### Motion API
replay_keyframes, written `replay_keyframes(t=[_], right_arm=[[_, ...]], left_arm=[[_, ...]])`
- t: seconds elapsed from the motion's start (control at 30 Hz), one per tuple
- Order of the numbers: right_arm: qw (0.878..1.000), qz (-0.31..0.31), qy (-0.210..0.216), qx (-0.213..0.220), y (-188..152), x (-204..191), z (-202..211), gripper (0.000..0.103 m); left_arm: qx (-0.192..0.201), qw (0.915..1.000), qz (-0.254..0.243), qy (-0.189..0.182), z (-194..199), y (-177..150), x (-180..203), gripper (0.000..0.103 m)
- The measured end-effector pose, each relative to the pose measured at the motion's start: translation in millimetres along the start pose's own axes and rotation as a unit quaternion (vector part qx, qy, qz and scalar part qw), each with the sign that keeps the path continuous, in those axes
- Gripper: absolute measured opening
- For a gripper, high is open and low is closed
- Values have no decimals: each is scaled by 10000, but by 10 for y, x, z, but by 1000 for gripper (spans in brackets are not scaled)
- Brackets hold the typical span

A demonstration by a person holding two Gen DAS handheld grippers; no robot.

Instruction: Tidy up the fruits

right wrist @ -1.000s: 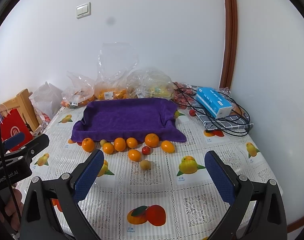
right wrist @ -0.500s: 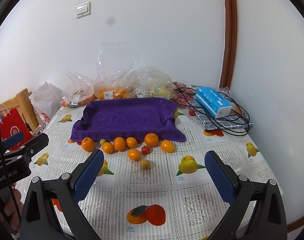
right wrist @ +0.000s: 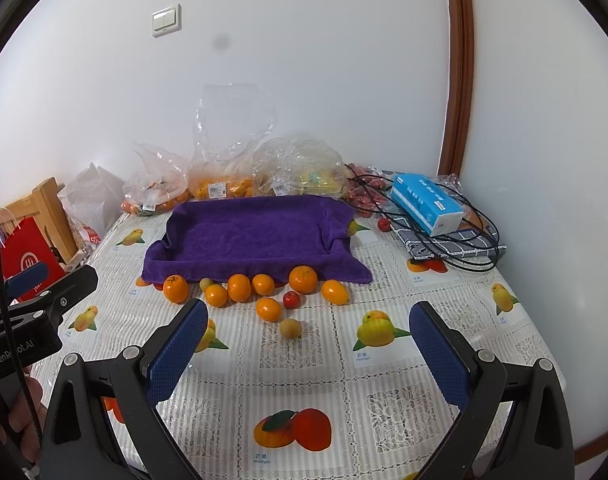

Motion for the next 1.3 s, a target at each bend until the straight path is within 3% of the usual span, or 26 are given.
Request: replay_keyframes(t=[1.3], right_arm=[[10000,3,15,-32,-37,-13,-45,100]], left_arm=[[-33,10000,-5,19,-21,-50,5,103]])
Point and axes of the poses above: each gripper's, at about its wrist camera, not at the fingertips, and z roughly against the way its jaws point, x to its right, y to its top, the point moved 10 cm from there along -z, roughly the way its jaws point, and after that the axes turned 6 degrees about z, right-handed, at the moved point
